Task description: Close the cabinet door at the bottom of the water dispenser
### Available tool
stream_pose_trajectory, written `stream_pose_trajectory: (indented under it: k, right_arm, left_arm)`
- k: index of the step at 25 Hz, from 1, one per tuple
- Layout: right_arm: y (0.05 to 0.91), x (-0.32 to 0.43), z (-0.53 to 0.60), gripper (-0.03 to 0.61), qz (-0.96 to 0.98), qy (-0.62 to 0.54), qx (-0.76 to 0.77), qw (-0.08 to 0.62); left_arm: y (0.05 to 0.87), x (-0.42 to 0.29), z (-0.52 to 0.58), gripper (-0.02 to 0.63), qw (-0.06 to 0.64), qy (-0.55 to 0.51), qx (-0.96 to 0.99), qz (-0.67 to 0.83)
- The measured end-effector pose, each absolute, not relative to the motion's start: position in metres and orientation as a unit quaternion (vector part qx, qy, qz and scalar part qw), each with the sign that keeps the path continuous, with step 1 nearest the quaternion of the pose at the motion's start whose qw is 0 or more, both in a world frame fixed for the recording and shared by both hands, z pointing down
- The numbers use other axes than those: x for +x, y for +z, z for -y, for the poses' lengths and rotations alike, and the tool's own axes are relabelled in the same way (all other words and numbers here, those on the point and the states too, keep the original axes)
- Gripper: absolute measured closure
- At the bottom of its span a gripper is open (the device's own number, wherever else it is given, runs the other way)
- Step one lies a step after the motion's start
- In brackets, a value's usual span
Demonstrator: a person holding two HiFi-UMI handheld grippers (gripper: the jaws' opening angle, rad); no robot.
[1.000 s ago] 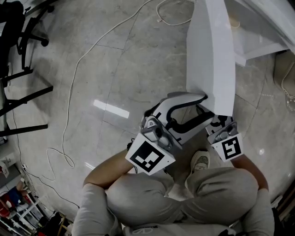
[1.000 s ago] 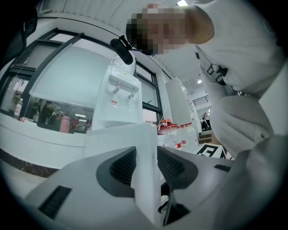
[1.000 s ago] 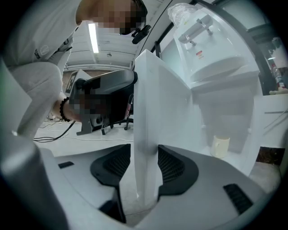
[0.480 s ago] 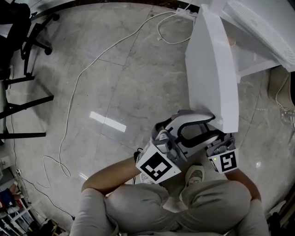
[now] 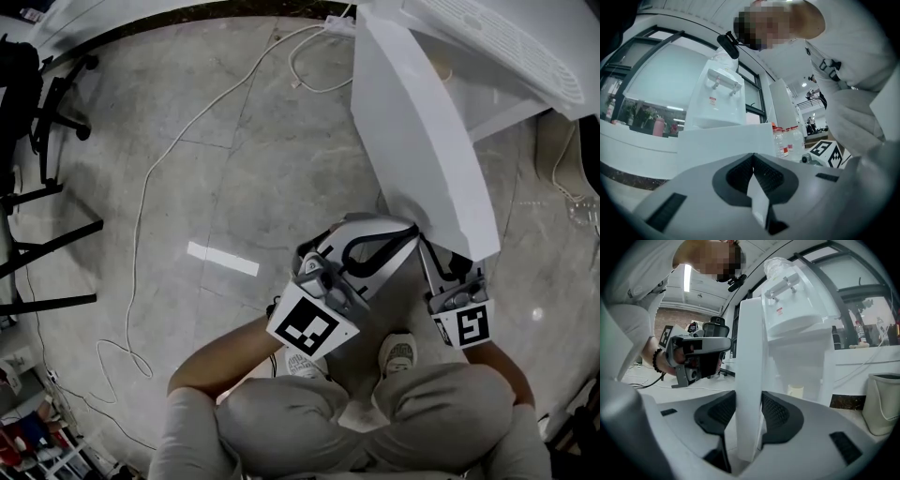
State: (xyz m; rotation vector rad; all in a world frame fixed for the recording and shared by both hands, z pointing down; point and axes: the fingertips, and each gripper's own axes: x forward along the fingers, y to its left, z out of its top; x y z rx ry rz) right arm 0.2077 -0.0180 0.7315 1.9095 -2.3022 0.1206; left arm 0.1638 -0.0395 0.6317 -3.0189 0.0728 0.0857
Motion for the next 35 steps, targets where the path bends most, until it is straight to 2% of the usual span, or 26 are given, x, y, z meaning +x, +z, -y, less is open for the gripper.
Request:
stream_pose_trajectory:
  k: [15, 35]
  right_arm:
    - [0.732, 0.282, 0.013, 0.402, 0.704, 0.037, 0.706, 0.068]
    - [0.73, 0.339, 0.032, 0.388, 0.682, 0.017, 0.729, 0.059]
  left_arm:
    - [0.641, 0.239, 0.04, 0.604, 0.094, 0.021, -0.995, -0.004]
    - [0.654, 0.298, 0.044, 0.604, 0.07, 0.014, -0.997, -0.002]
